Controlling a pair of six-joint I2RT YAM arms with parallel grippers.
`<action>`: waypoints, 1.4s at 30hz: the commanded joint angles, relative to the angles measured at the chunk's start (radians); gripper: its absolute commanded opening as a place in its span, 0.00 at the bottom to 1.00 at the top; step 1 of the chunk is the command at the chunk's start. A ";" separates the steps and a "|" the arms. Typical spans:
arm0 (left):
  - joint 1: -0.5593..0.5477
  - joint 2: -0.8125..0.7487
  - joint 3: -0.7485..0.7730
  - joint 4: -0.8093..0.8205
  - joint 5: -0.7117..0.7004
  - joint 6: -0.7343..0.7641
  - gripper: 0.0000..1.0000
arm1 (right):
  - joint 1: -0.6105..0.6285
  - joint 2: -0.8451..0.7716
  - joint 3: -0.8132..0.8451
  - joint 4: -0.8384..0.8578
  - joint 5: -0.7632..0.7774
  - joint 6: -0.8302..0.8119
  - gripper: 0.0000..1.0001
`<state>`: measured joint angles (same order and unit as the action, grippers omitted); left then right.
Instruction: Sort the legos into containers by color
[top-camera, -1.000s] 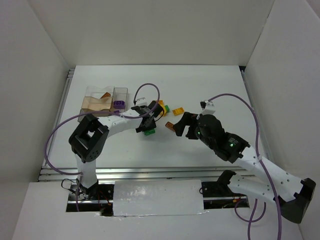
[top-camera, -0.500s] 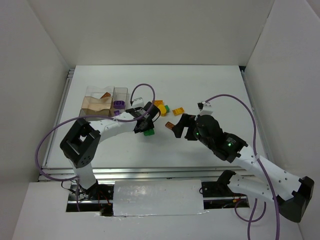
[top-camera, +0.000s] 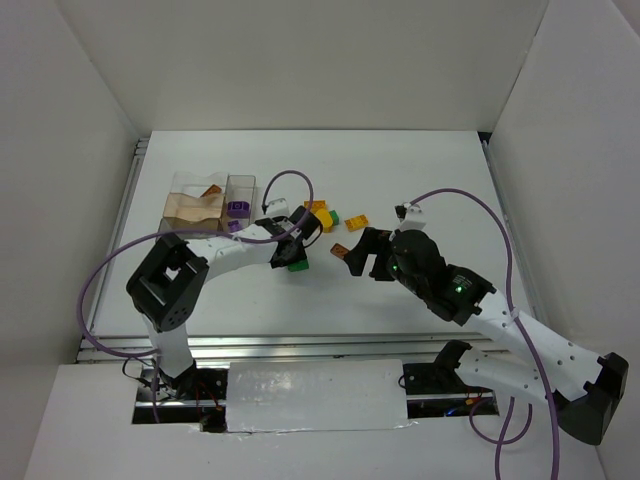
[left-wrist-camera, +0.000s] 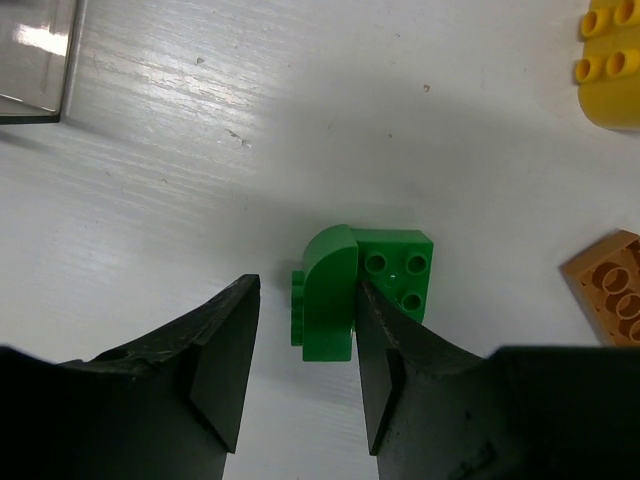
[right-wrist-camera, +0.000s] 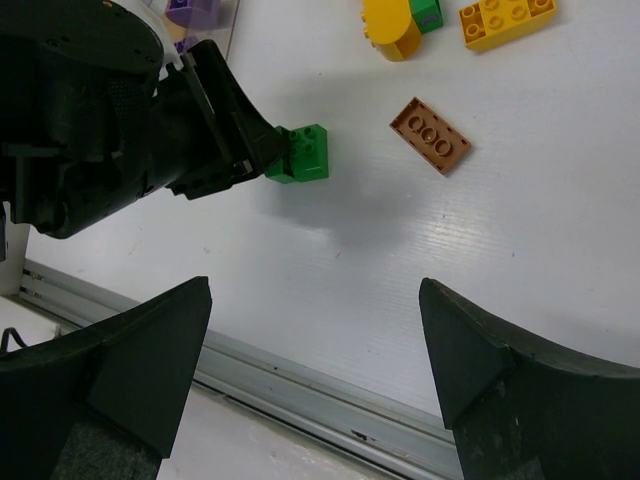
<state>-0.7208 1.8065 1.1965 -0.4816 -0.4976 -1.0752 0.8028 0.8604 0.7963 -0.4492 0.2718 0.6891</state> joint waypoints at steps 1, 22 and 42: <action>0.001 0.005 -0.006 -0.011 -0.030 -0.005 0.54 | 0.007 0.002 0.000 0.050 -0.003 -0.013 0.91; 0.063 -0.057 -0.087 0.001 -0.042 -0.026 0.00 | 0.007 0.015 0.007 0.049 -0.006 -0.026 0.91; 0.589 -0.359 0.034 -0.275 -0.156 -0.192 0.00 | 0.007 0.074 0.023 0.110 -0.060 -0.043 0.92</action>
<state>-0.1860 1.4082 1.2186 -0.7109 -0.6552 -1.2110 0.8028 0.9321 0.7963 -0.3862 0.2199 0.6598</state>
